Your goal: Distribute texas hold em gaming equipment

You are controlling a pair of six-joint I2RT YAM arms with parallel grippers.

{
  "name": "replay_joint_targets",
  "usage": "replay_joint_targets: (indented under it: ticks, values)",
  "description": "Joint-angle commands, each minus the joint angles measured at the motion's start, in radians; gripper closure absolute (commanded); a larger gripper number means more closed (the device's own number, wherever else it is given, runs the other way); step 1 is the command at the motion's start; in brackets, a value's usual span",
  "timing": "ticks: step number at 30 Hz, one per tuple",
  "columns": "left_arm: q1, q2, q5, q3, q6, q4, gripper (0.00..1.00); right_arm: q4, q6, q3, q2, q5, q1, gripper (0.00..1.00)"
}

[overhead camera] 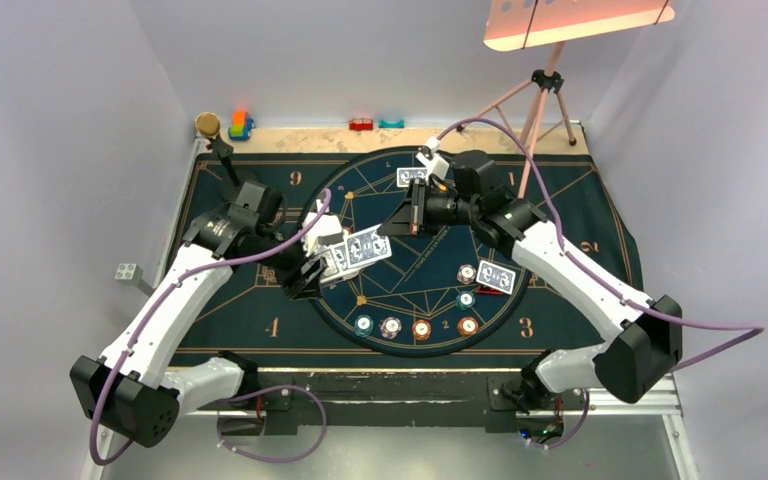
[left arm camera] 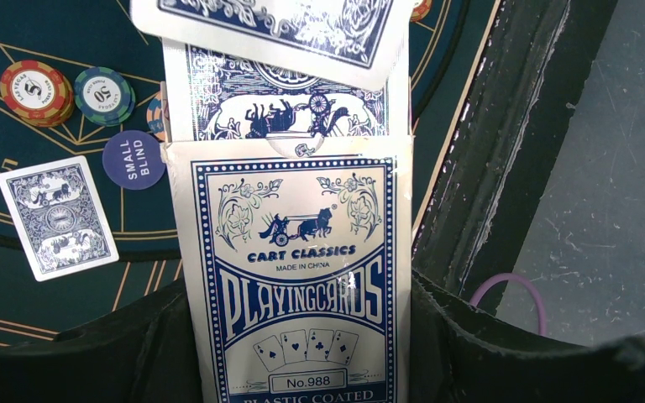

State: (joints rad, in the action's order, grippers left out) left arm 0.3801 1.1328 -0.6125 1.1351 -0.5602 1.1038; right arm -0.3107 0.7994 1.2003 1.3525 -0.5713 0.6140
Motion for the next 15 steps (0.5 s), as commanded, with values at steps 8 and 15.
replay_joint_targets:
  ticks: [8, 15]
  values:
    - [-0.004, -0.025, -0.023, -0.001, 0.0, -0.027, 0.89, 0.017, 0.008, 0.109, -0.033, -0.055, -0.035, 1.0]
    - [-0.004, -0.027, -0.023, -0.006, -0.002, -0.021, 0.89, 0.057, 0.0, 0.159, 0.002, -0.085, -0.15, 1.0]
